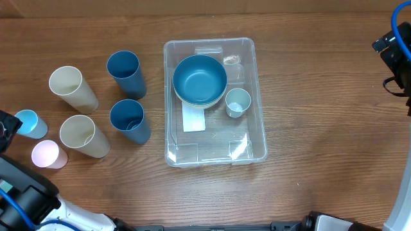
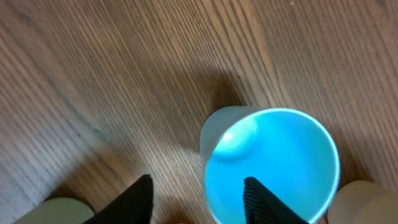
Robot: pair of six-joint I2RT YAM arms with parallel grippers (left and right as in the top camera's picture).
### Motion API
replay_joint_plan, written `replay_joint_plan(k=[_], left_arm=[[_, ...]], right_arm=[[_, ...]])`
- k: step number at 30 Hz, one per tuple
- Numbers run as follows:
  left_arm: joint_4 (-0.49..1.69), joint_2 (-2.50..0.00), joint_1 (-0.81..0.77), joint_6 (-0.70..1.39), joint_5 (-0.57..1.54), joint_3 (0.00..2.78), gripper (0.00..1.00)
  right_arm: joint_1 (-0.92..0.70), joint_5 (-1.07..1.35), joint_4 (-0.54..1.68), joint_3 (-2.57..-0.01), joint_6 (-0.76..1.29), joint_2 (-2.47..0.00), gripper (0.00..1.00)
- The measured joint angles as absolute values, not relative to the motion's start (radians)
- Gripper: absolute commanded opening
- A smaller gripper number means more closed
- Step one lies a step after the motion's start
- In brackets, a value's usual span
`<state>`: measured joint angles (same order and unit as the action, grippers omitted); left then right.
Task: Pack container
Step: 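Grasp the light-blue cup with the left gripper, then drop the light-blue cup into the mint cup in the container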
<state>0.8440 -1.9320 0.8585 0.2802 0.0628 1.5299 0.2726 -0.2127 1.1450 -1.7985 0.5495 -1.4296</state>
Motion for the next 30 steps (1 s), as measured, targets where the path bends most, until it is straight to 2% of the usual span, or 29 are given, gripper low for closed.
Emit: replay_joint_plan(k=[3, 5, 9, 13, 18, 20, 23, 24, 25, 27, 30], left_arm=[[0.837, -2.019, 0.859, 0.279, 0.084, 1.530, 0.25], [0.837, -2.041, 0.859, 0.279, 0.100, 1.528, 0.04], [0.923, -2.043, 0.859, 0.281, 0.139, 1.556, 0.04], [1.122, -2.015, 0.859, 0.284, 0.172, 1.802, 0.04], [1.252, -1.745, 0.804, 0.287, 0.279, 2.100, 0.04], [1.279, -1.609, 0.675, 0.276, 0.327, 2.144, 0.04], [1.322, -1.487, 0.355, 0.228, 0.345, 2.161, 0.04], [1.323, -1.486, 0.188, 0.208, 0.325, 2.160, 0.04], [1.321, -1.509, 0.031, 0.196, 0.299, 2.155, 0.04], [1.292, -1.570, -0.182, 0.174, 0.207, 2.138, 0.04], [1.224, -1.742, -0.428, 0.128, 0.128, 2.127, 0.04]], right_arm=[[0.273, -0.213, 1.144, -1.799, 0.550, -1.430, 1.00], [0.273, -0.213, 1.145, -1.798, 0.550, -1.430, 1.00], [0.273, -0.213, 1.144, -1.798, 0.550, -1.430, 1.00], [0.273, -0.213, 1.145, -1.798, 0.550, -1.430, 1.00], [0.273, -0.213, 1.145, -1.798, 0.550, -1.430, 1.00], [0.273, -0.213, 1.145, -1.798, 0.550, -1.430, 1.00], [0.273, -0.213, 1.145, -1.798, 0.550, -1.430, 1.00], [0.273, -0.213, 1.145, -1.798, 0.550, -1.430, 1.00], [0.273, -0.213, 1.144, -1.798, 0.550, -1.430, 1.00], [0.273, -0.212, 1.145, -1.798, 0.550, -1.430, 1.00], [0.273, -0.213, 1.145, -1.798, 0.550, -1.430, 1.00]])
